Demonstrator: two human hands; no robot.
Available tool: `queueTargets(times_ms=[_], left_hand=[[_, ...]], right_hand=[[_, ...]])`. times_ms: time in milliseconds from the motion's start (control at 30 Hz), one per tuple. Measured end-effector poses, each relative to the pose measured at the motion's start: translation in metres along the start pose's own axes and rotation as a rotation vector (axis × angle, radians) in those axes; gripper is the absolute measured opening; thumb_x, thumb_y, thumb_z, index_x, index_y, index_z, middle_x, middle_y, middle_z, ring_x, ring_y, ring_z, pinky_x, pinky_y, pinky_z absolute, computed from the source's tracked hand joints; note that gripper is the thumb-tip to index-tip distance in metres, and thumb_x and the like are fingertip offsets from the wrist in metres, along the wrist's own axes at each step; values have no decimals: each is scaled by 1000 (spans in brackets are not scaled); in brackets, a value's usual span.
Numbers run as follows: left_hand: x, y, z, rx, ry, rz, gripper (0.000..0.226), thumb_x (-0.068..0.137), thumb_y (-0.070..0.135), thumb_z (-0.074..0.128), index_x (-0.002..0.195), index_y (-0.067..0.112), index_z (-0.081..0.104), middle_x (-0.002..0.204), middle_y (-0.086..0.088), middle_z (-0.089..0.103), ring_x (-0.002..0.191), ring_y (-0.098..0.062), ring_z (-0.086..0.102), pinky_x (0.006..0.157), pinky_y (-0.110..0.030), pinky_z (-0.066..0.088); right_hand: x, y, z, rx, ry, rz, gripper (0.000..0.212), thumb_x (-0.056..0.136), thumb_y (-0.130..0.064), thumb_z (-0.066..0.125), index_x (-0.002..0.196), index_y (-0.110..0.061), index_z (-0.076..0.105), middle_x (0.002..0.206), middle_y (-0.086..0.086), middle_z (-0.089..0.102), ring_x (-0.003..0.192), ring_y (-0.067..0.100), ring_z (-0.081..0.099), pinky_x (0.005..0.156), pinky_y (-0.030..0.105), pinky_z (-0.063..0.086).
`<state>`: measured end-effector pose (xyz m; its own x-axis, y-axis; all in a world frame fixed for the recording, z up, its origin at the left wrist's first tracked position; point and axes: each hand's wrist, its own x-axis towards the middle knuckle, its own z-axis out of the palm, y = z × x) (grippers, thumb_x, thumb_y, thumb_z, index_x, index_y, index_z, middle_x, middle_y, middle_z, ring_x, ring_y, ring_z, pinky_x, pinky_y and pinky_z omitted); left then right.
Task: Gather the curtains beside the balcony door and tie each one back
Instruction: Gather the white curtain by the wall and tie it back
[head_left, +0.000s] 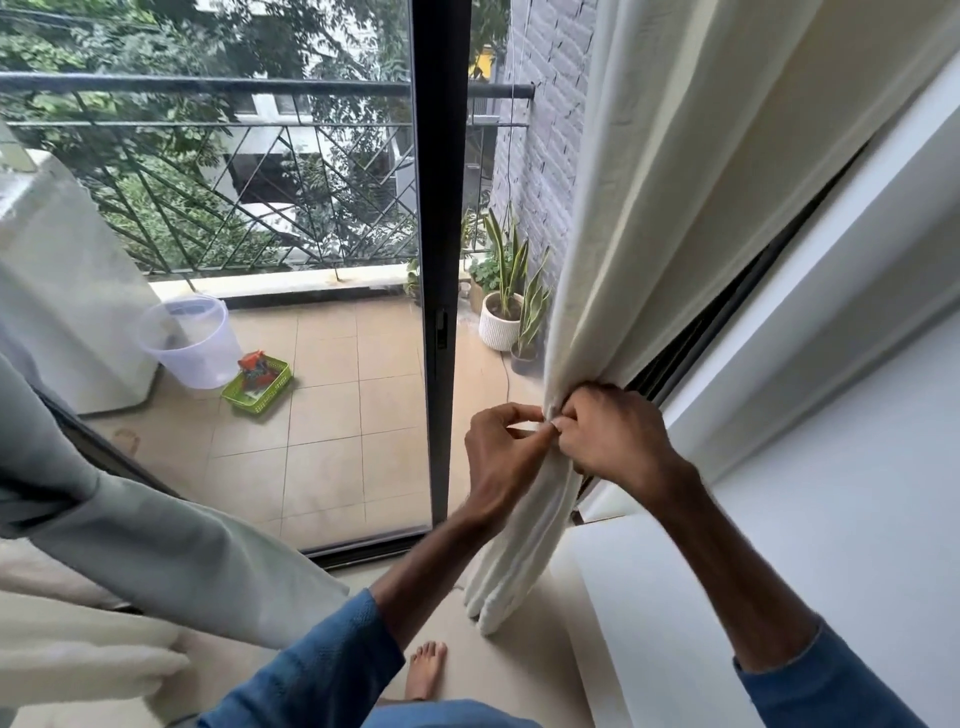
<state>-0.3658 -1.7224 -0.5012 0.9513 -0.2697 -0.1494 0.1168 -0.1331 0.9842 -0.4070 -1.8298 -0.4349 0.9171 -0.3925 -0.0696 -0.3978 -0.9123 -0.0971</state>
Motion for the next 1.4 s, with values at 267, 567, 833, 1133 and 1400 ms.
queueTargets(times_ms=[267,567,833,1133,1400], left_hand=[[18,-4,-24,9,0,-18,15,68,20,76,82,18,81,74,1,78,75,-17,76,75,-47,63],[3,-1,-16,70,-1,52,8,71,19,77,77,20,81,60,3,73,57,-6,69,59,-29,57],[18,-3,-22,21,19,22,10,72,26,82,80,19,81,70,4,77,72,-17,76,71,-40,63],[29,-5,-29,14,-24,52,10,75,21,80,85,22,79,71,1,77,71,-17,76,76,-48,62],[36,-18,-19,232,-76,103,49,91,60,63,69,17,69,57,-1,70,52,-15,70,61,-42,62]], right_hand=[[-13,-1,37,205,434,-218,23,93,-42,67,87,-21,76,76,1,75,69,30,70,54,34,53],[-9,-10,24,67,-14,-82,19,87,-28,51,84,-15,65,87,11,73,86,36,70,71,36,51],[-3,-6,28,170,-30,-109,26,98,-32,45,98,-22,69,83,6,76,80,30,72,68,36,51],[-1,-5,54,174,257,-134,19,98,-30,53,102,-26,71,86,11,74,84,38,69,64,41,50],[9,22,63,373,500,-169,27,96,-19,64,120,-26,73,96,0,70,76,18,67,72,26,55]])
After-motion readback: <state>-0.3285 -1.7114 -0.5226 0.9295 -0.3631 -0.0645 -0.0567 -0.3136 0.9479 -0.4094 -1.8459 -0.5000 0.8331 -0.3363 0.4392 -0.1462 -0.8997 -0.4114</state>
